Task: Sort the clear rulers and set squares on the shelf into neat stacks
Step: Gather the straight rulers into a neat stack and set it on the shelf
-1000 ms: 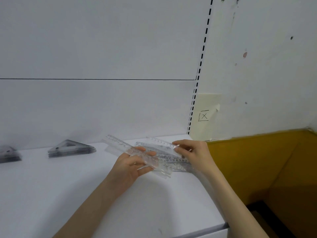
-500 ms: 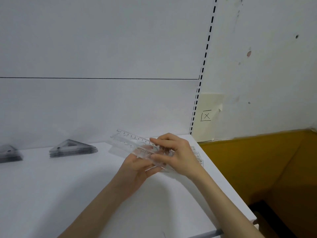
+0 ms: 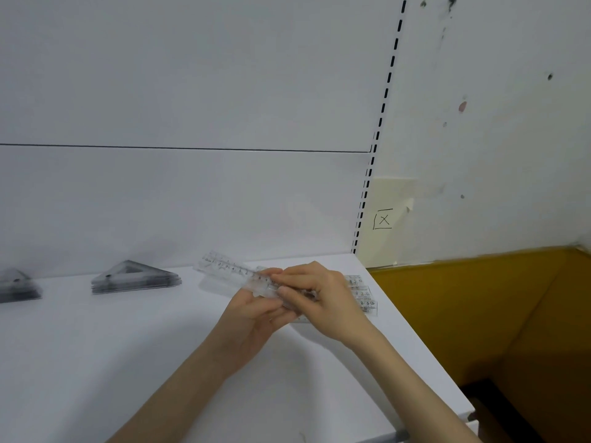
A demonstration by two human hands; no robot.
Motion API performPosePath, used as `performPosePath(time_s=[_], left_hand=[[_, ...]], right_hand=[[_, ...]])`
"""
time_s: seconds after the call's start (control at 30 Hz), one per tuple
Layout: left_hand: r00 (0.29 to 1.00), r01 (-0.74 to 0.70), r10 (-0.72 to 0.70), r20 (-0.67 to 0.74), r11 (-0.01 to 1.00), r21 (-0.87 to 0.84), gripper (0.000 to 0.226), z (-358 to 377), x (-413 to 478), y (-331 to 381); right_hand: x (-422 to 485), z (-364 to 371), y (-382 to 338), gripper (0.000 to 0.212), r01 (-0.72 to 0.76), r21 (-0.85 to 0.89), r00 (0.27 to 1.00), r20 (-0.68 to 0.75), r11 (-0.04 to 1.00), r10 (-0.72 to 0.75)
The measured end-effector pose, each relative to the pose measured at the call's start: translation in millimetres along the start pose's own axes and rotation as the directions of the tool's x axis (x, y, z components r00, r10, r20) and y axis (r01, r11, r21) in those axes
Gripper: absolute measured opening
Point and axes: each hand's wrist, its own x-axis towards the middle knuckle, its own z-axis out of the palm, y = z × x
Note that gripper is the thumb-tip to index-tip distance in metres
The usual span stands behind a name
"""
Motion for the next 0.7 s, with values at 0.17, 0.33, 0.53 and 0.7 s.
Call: performPosePath(time_s=[0.17,0.33,0.53,0.7], left_hand=[[1.000,0.030,-0.030,0.008,0.999,-0.020,0.039,1,-2,1],[0.984,0.074,-0.068,-0.162,0.997,0.030,0.041,7,-2,6],[0.956,0.076,-0.081,-0.281,0.997,-0.030,0.020,-4,1,8],[0.958,0.110,-0.104,-0.268,0.994,0.005,0.023,-3,1,4]], right_hand=[[-1,-1,-1,0.024,-0.020,-0.037,0.999,0.041,0.999,0.021],[14,-40,7,0.023,-0.150,-0.053,0.988,0.030,0.987,0.151],[3,-67,44,0.060,-0.306,-0.539,0.823,0.264,0.785,0.502],[-3,-53,52,0.048,-0.271,-0.561,0.876,0.193,0.782,0.443]])
